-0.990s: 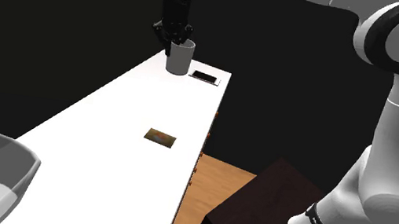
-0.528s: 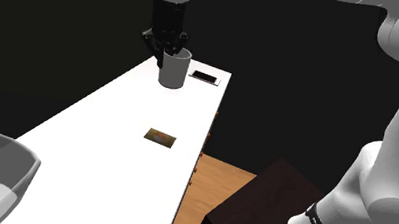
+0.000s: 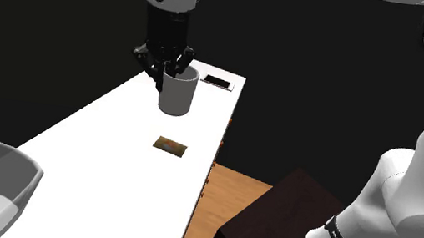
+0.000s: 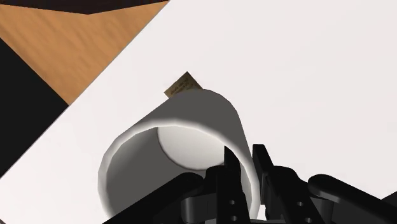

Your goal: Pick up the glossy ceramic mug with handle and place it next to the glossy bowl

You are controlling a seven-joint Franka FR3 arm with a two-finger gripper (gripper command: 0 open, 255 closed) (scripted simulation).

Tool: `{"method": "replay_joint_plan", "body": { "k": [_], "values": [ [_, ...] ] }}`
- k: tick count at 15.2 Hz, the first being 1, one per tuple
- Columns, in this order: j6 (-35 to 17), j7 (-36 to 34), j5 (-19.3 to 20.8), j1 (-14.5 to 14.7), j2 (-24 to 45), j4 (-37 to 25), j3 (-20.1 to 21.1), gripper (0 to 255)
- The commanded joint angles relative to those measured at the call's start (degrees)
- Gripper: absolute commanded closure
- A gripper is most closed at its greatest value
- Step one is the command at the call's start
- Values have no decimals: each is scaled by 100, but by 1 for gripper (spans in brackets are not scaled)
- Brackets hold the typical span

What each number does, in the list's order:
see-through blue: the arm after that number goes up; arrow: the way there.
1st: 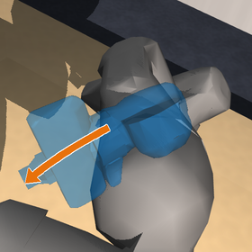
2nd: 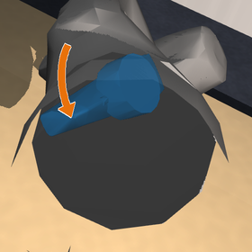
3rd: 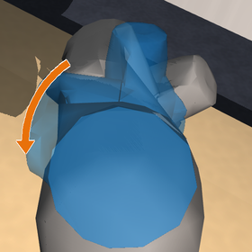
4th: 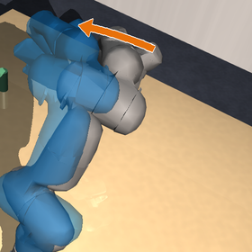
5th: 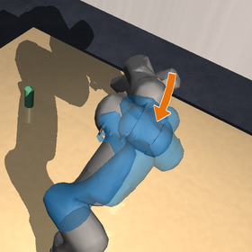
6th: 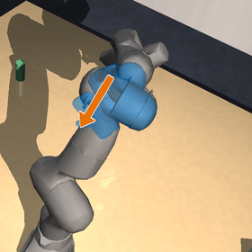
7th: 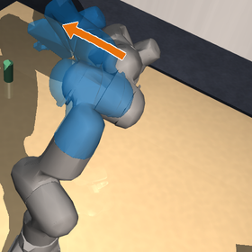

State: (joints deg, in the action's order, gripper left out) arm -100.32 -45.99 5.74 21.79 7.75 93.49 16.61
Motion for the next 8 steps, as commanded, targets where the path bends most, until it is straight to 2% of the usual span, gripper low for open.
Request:
{"method": "replay_joint_plan", "body": {
  "k": [1,8],
  "values": [
    [1,-249,3,136,-30,44,103,255],
    [53,-1152,22,647,-67,97,493,255]
  ]
}}
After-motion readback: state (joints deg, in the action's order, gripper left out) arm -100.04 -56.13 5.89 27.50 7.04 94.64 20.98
